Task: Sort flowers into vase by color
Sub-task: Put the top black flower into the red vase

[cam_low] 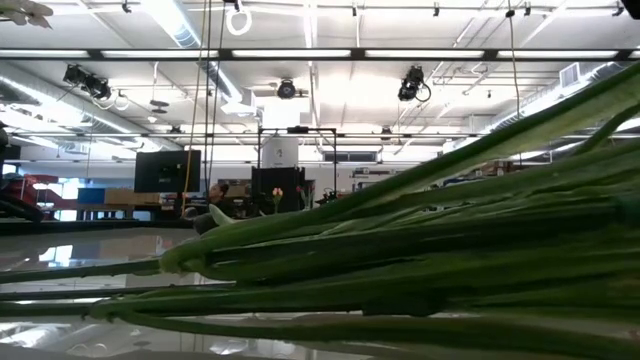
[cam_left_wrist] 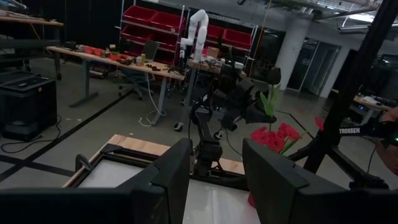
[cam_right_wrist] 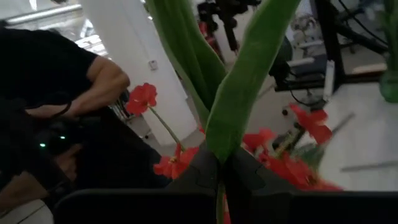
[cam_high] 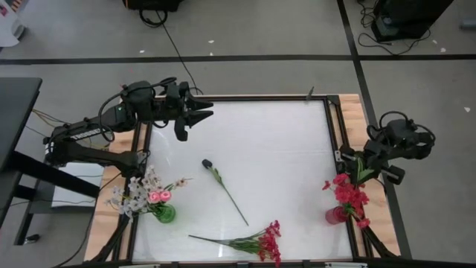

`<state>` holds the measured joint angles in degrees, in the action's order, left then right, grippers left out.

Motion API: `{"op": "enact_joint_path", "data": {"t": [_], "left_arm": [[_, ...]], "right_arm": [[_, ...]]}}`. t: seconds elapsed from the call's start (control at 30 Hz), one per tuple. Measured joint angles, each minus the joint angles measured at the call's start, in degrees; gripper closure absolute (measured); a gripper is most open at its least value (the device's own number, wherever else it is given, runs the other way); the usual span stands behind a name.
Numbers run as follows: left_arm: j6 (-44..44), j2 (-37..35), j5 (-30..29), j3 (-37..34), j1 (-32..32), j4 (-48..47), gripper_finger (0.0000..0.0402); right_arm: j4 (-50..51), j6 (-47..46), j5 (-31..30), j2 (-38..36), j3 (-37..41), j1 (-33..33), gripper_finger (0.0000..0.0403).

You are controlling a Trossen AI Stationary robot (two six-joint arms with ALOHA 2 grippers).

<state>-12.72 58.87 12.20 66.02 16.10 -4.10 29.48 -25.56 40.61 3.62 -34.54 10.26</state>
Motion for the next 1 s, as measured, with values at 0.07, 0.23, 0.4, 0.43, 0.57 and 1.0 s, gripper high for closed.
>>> {"op": "enact_joint_path", "data": {"t": [0.07,0.23,0.4,0.43,0.57,1.0], "left_arm": [[0.0,0.0,0.0,0.0,0.0,0.0,0.0248],[0.0,0.0,0.0,0.0,0.0,0.0,0.0248],[0.0,0.0,0.0,0.0,0.0,0.0,0.0248],[0.0,0.0,0.0,0.0,0.0,0.0,0.0248],[0.0,0.0,0.0,0.0,0.0,0.0,0.0248],[0.0,0.0,0.0,0.0,0.0,0.0,0.0248]], "right_arm": [[-2.8,-1.4,0.6,0.0,0.8,0.0,0.0387],[-5.4,-1.9,1.3,0.0,1.2,0.0,0.0387],[-3.2,0.8,1.5,0.0,1.3,0.0,0.0387],[-2.8,1.7,1.5,0.0,1.3,0.0,0.0387],[-3.1,3.7,2.2,0.0,2.0,0.0,0.0387],[-2.1,14.8,8.7,0.0,5.0,0.1,0.0387]]}}
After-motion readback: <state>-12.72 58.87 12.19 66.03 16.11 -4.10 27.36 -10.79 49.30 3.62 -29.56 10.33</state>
